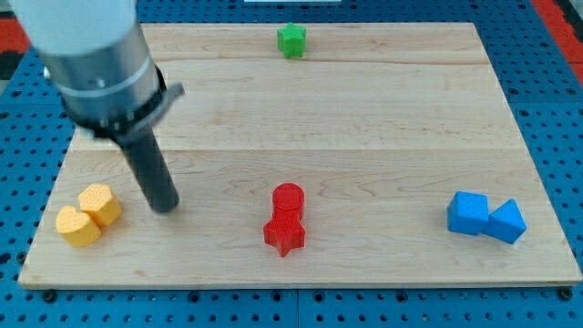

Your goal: Separate yellow heart and the yellow hexagon

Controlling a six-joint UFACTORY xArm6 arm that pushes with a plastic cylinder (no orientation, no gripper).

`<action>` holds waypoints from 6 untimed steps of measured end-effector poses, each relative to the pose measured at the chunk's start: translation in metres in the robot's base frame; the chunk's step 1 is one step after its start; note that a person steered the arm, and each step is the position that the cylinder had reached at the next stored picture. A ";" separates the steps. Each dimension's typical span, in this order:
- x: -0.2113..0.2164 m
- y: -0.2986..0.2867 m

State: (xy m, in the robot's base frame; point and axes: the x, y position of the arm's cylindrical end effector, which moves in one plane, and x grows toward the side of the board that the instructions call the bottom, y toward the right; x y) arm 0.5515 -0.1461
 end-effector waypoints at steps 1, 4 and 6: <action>0.054 -0.085; -0.013 -0.066; -0.049 -0.080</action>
